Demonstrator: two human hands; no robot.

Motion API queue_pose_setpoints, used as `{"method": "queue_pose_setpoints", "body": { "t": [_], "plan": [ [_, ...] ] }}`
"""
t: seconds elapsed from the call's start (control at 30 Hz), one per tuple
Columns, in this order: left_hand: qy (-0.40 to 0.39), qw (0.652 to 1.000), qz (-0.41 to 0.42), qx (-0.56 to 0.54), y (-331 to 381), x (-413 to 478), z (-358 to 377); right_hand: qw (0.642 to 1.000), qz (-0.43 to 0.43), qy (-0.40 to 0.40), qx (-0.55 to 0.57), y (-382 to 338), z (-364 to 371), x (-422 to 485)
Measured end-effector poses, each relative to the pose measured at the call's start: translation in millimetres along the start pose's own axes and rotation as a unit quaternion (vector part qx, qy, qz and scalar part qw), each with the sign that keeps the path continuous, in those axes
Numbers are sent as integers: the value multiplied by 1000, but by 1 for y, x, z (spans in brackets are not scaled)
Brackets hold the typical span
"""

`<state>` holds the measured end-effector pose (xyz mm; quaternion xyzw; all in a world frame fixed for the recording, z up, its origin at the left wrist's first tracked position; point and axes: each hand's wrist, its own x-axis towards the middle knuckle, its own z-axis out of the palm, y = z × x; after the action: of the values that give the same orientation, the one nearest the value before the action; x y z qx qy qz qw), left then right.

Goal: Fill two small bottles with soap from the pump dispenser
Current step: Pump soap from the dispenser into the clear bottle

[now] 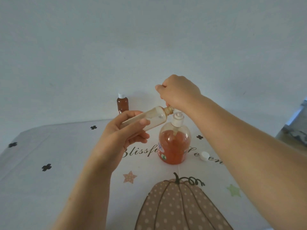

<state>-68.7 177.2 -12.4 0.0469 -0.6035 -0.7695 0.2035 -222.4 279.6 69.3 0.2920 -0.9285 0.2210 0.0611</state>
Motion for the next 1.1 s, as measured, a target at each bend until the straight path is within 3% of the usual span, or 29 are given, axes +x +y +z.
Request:
{"method": "queue_pose_setpoints", "body": {
  "t": [0.63,1.1],
  "plan": [
    [18,999,-31,24,-7,5,-8,999,21,-42,7,5,17,3],
    [8,999,-11,-30,-1,1,0,999,21,14,23,2,5,2]
  ]
}}
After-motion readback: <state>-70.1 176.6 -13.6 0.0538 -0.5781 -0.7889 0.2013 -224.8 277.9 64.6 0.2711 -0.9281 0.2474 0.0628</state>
